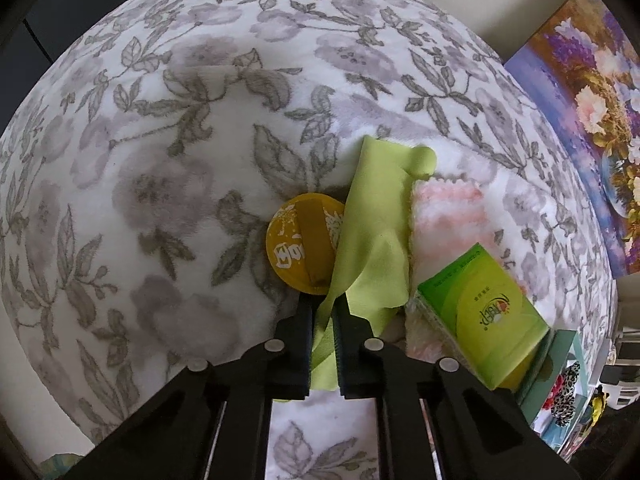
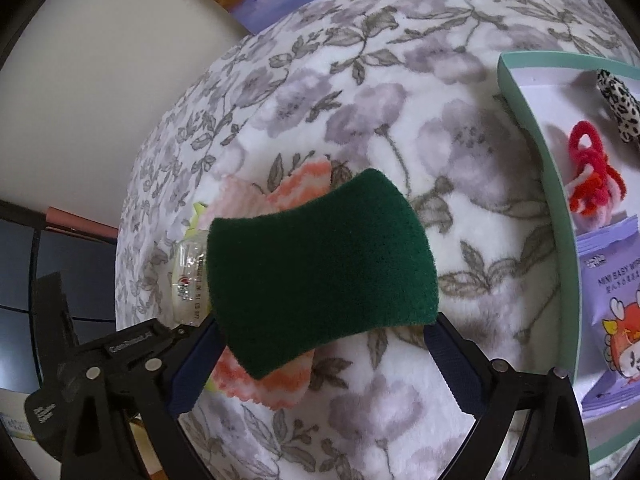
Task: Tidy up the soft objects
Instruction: 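Grasp the lime cloth with the left tool, holding the sponge in right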
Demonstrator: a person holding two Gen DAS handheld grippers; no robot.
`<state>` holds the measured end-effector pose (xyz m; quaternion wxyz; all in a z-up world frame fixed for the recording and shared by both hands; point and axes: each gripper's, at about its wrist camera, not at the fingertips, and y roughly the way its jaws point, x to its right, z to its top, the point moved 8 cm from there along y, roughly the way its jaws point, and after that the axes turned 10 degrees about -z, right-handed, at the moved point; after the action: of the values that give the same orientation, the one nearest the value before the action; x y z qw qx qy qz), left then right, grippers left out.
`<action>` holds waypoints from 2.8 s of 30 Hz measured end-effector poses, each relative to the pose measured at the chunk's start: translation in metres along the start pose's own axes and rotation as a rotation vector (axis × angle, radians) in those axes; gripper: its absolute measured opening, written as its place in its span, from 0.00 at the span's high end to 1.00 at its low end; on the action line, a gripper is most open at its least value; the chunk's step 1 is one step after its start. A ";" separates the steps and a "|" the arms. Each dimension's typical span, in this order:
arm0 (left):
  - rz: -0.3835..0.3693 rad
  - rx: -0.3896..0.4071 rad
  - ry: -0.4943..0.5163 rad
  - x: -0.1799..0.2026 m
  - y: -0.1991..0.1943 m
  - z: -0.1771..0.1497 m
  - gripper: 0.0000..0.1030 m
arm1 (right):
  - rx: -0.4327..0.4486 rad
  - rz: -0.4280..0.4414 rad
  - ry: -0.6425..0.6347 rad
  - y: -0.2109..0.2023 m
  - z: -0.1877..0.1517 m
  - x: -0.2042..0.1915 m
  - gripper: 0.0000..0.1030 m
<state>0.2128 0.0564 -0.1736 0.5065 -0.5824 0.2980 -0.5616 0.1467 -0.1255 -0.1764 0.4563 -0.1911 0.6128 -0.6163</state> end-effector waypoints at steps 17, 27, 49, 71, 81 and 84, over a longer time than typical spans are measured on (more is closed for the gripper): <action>-0.051 0.109 -0.005 0.009 -0.043 0.014 0.96 | 0.031 0.033 0.006 -0.003 0.004 0.002 0.11; -0.061 0.148 -0.001 0.010 -0.059 0.025 0.96 | 0.056 0.024 0.020 -0.018 0.009 0.011 0.11; 0.098 0.005 -0.013 -0.016 -0.010 0.015 0.40 | 0.045 0.010 0.025 -0.017 0.008 0.015 0.11; 0.147 -0.096 0.298 0.020 0.027 -0.017 0.34 | 0.040 0.008 0.026 -0.017 0.007 0.017 0.11; 0.123 -0.007 0.191 0.014 0.020 0.006 0.62 | 0.036 0.004 0.032 -0.018 0.007 0.020 0.11; 0.089 0.020 0.119 0.004 0.016 0.012 0.73 | 0.037 0.002 0.033 -0.017 0.007 0.020 0.11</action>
<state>0.2284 0.0507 -0.1853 0.5183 -0.5291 0.3476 -0.5750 0.1360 -0.1484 -0.1656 0.4503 -0.1718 0.6091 -0.6299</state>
